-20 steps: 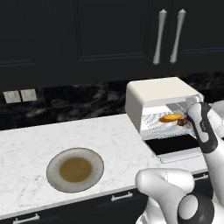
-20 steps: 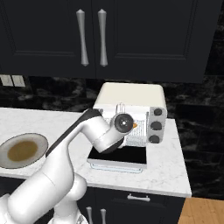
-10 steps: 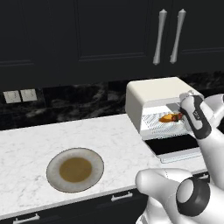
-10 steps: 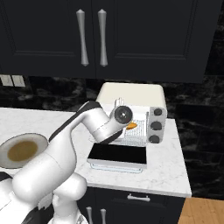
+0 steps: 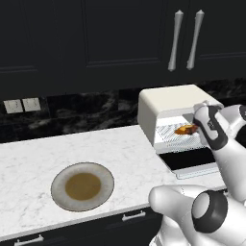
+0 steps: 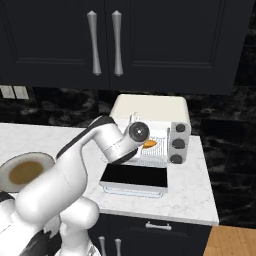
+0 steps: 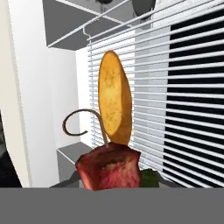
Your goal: Pick up the kebab skewer and baguette bread, and place them inside the toaster oven. Close the toaster oven door and start by setting the timer.
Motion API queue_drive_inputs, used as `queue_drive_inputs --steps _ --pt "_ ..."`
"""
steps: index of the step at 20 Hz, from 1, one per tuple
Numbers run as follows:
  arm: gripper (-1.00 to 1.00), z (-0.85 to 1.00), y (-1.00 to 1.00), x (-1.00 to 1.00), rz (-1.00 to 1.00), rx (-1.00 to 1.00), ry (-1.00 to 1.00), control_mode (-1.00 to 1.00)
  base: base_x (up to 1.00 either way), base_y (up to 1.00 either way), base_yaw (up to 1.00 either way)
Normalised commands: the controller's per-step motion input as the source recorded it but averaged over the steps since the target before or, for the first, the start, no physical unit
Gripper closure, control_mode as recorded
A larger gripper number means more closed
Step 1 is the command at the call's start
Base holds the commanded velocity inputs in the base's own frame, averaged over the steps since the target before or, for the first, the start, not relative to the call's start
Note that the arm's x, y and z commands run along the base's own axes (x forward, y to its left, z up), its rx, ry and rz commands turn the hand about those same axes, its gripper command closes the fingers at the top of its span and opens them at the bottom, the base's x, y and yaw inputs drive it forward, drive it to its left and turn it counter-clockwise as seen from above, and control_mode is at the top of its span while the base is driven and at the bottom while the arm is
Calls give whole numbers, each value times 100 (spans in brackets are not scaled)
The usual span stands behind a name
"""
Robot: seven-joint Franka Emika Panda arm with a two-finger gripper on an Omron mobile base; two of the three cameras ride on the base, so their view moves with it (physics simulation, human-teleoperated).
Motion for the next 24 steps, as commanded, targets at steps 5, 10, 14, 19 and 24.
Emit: queue_drive_inputs --steps 5,10,14,19,24 --pt "100 -9 0 19 0 0 0 -100 0 0 0" --pt "100 -12 0 18 0 0 0 -100 0 0 0" --pt "100 -12 0 21 0 0 0 -100 0 0 0" --pt "100 -16 0 36 0 0 0 -100 0 0 0" --pt "100 -20 0 28 0 0 0 -100 0 0 0"
